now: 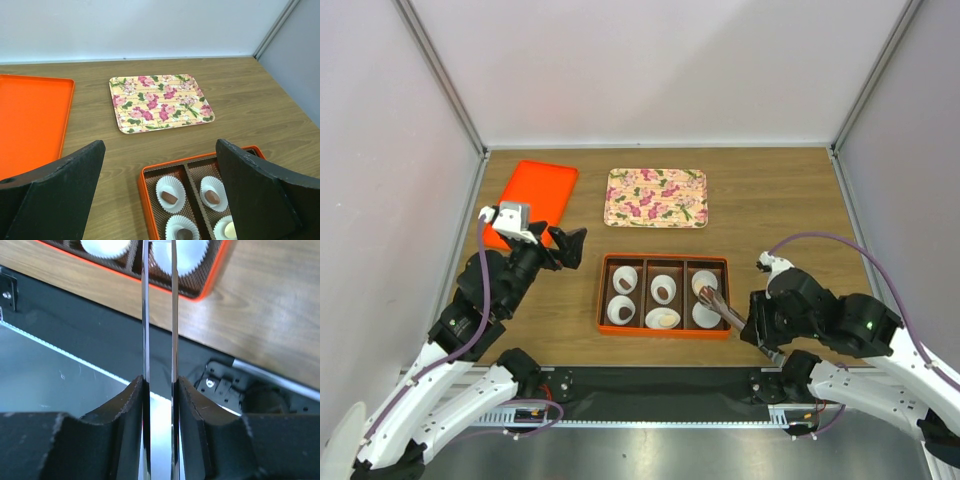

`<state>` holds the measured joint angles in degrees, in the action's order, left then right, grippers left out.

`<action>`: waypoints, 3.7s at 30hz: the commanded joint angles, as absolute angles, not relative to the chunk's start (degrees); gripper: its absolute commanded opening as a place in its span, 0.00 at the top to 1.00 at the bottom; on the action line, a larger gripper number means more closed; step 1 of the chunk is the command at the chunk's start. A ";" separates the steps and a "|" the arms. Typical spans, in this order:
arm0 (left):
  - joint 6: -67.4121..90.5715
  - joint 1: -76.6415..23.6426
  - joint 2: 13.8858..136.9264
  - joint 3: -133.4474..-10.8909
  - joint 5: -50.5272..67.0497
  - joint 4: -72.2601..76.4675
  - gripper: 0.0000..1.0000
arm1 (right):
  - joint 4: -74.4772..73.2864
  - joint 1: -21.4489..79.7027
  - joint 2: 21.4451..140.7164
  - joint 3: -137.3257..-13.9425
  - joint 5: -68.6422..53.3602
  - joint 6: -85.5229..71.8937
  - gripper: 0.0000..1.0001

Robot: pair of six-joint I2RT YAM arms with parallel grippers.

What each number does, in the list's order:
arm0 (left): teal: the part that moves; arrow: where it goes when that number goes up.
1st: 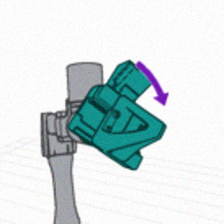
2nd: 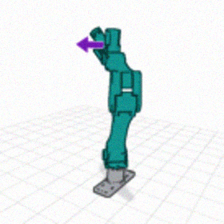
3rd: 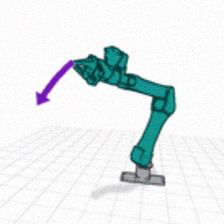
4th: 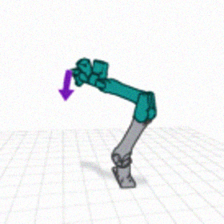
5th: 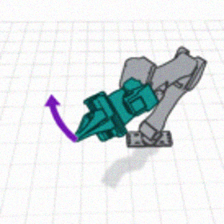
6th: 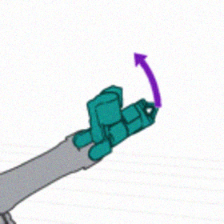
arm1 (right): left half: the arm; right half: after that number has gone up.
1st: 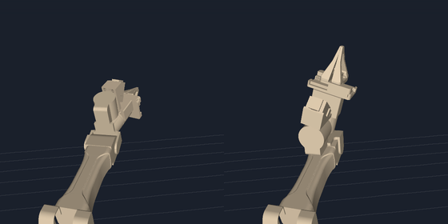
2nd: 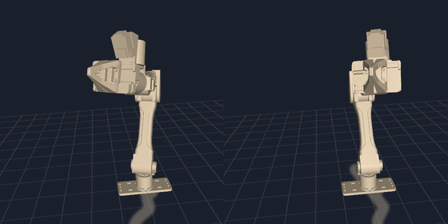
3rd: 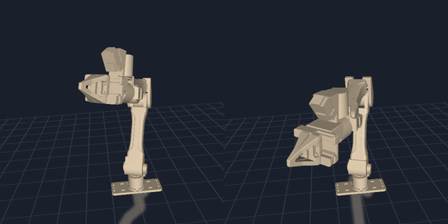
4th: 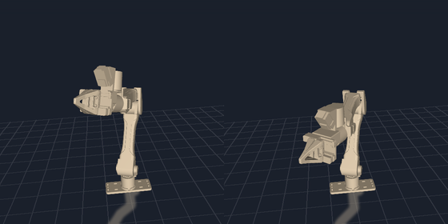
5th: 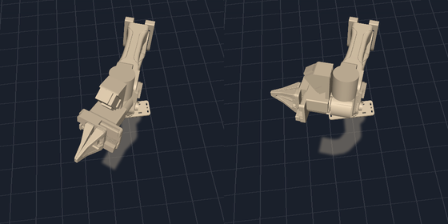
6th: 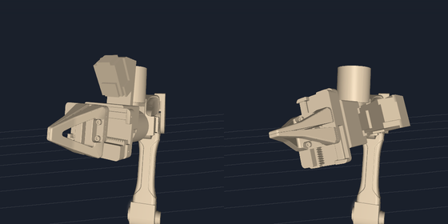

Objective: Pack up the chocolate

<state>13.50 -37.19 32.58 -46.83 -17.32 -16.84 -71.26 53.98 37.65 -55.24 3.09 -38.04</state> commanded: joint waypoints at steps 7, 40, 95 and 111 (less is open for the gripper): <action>14.15 -36.30 32.17 -46.76 -17.05 -15.12 0.00 | -75.50 54.58 35.07 -55.72 3.78 -41.75 0.68; 14.06 -36.04 31.55 -46.76 -17.14 -15.03 0.00 | -70.13 54.67 39.28 -58.69 9.22 -39.65 0.60; 17.06 -32.96 58.95 -77.14 -15.81 -34.79 0.00 | -37.26 -0.19 85.44 -67.74 8.71 -7.54 0.00; 8.80 -14.69 95.17 -94.65 -22.15 -41.66 0.13 | -34.45 30.85 56.88 -64.60 -1.14 -21.18 0.01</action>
